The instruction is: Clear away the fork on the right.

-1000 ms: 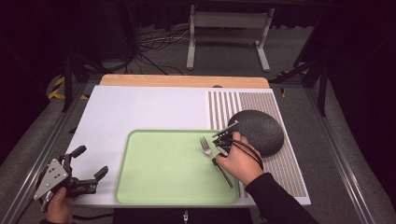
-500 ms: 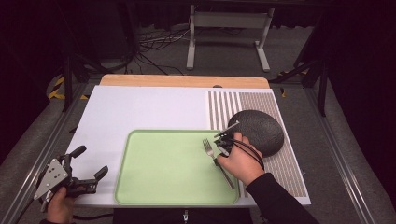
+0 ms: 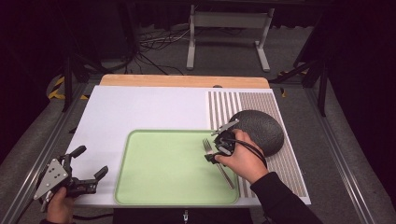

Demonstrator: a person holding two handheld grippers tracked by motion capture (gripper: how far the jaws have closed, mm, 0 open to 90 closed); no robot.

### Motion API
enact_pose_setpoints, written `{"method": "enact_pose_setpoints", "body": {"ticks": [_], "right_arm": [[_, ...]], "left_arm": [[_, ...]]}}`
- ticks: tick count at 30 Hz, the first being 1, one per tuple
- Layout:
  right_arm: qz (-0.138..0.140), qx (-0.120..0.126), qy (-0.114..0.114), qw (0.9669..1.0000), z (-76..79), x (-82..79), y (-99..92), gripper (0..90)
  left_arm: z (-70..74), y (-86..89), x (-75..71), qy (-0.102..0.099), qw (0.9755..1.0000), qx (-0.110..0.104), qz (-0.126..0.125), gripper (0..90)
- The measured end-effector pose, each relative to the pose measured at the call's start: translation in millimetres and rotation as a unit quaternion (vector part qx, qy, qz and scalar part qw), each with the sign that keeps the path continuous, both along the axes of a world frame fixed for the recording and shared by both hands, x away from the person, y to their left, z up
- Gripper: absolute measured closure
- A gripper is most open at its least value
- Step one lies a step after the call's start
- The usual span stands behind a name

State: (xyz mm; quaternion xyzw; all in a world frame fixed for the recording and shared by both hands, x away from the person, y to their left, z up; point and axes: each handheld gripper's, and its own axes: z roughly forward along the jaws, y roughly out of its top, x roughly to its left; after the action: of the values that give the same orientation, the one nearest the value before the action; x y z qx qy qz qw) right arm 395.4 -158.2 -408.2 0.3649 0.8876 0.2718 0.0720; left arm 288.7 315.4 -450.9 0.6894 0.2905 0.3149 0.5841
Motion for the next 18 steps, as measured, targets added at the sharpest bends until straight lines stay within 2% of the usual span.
{"method": "enact_pose_setpoints", "body": {"ticks": [2, 4, 7, 10, 11, 12, 14, 18], "right_arm": [[0.026, 0.005, -0.016, 0.9995, 0.0, 0.5, 1.1, 41.5], [0.049, 0.006, -0.029, 0.9984, -0.1, 0.6, 2.4, 50.4], [0.064, 0.003, -0.029, 0.9975, -0.9, 0.1, 3.6, 61.5], [0.07, 0.019, -0.031, 0.9969, -2.4, 0.0, 4.5, 67.1], [0.07, 0.016, -0.023, 0.9971, -3.3, -0.4, 5.0, 73.1], [0.07, 0.016, -0.023, 0.9971, -3.3, -0.4, 5.0, 73.1], [0.075, 0.0, -0.026, 0.9968, -5.8, -0.8, 6.1, 79.3], [0.081, -0.016, -0.019, 0.9964, -10.8, -0.4, 7.0, 84.7]], "left_arm": [[0.0, 0.1, 0.0, 0.0, 1.0, 0.0, 0.0, 0.0], [0.1, 0.1, -0.1, 0.0, 1.0, 0.0, -0.001, 0.0], [0.1, 0.2, -0.2, 0.0, 1.0, 0.0, -0.001, 0.0], [0.2, 0.3, -0.2, -0.001, 1.0, 0.0, 0.0, 0.0], [0.2, 0.3, -0.2, -0.001, 1.0, 0.0, 0.0, 0.0], [0.2, 0.2, -0.2, -0.001, 1.0, 0.0, 0.0, 0.0], [0.3, 0.2, -0.3, -0.001, 1.0, 0.001, -0.001, 0.0], [0.2, 0.2, -0.3, -0.001, 1.0, 0.0, 0.0, 0.0]]}}
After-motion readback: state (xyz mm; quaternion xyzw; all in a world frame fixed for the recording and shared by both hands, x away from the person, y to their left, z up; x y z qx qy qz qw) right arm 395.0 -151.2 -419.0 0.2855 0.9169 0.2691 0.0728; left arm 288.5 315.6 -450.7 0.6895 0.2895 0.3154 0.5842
